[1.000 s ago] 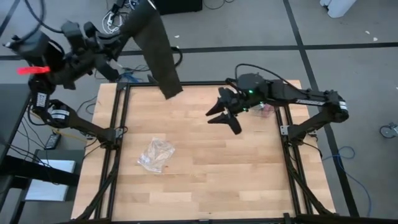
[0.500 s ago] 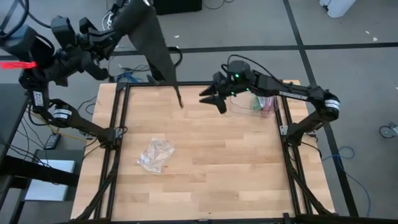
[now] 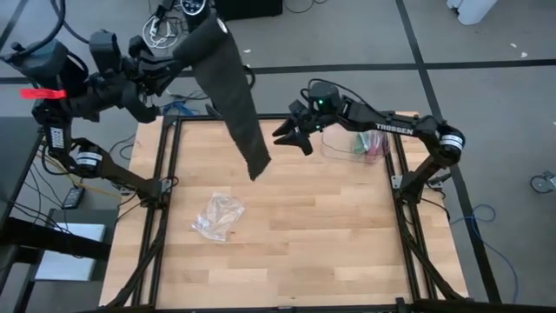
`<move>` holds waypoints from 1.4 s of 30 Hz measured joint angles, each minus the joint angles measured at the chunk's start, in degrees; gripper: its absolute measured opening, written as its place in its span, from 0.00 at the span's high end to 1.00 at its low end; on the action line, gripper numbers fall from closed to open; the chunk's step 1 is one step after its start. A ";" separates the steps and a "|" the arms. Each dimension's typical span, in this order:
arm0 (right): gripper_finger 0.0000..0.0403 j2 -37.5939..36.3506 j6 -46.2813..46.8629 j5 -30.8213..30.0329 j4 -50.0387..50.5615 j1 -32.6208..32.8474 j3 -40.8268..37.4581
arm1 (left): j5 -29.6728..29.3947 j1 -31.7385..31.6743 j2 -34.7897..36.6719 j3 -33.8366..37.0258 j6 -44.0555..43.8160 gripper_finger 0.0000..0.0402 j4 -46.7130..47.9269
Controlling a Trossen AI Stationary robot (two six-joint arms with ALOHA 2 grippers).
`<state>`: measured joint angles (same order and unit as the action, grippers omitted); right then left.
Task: Roll bandage
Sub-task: Roll the black bandage
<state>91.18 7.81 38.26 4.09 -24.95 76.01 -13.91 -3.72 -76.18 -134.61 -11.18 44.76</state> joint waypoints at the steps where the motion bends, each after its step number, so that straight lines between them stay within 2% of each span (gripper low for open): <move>1: 0.57 -0.52 0.04 0.47 0.03 0.00 0.00 | 0.11 0.03 0.00 0.00 -0.05 0.97 0.76; 8: 0.56 -5.14 -0.59 2.35 3.53 1.42 0.04 | 1.67 0.08 -0.40 0.00 -0.05 0.97 3.93; 16: 0.45 -7.36 -3.50 0.98 10.47 3.93 0.04 | 4.48 0.08 -1.99 0.06 2.01 0.97 4.06; 23: 0.39 -8.35 -4.02 1.27 16.03 0.28 -0.02 | 7.92 0.08 -2.29 -0.31 2.01 0.97 2.68; 30: 0.38 -10.71 -9.34 1.70 19.50 -1.66 -0.05 | 9.88 0.08 -3.62 -0.39 2.63 0.97 2.74; 34: 0.40 -10.80 -11.23 1.74 16.68 -0.64 -3.82 | 11.22 0.10 -4.93 -0.31 3.42 0.97 0.62; 42: 0.40 -10.76 -4.40 3.99 1.32 0.29 -15.81 | 11.25 0.08 -4.86 -0.39 3.16 0.97 -1.68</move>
<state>80.42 3.41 42.25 5.40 -24.66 60.20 -2.66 -3.64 -81.04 -135.00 -8.02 43.08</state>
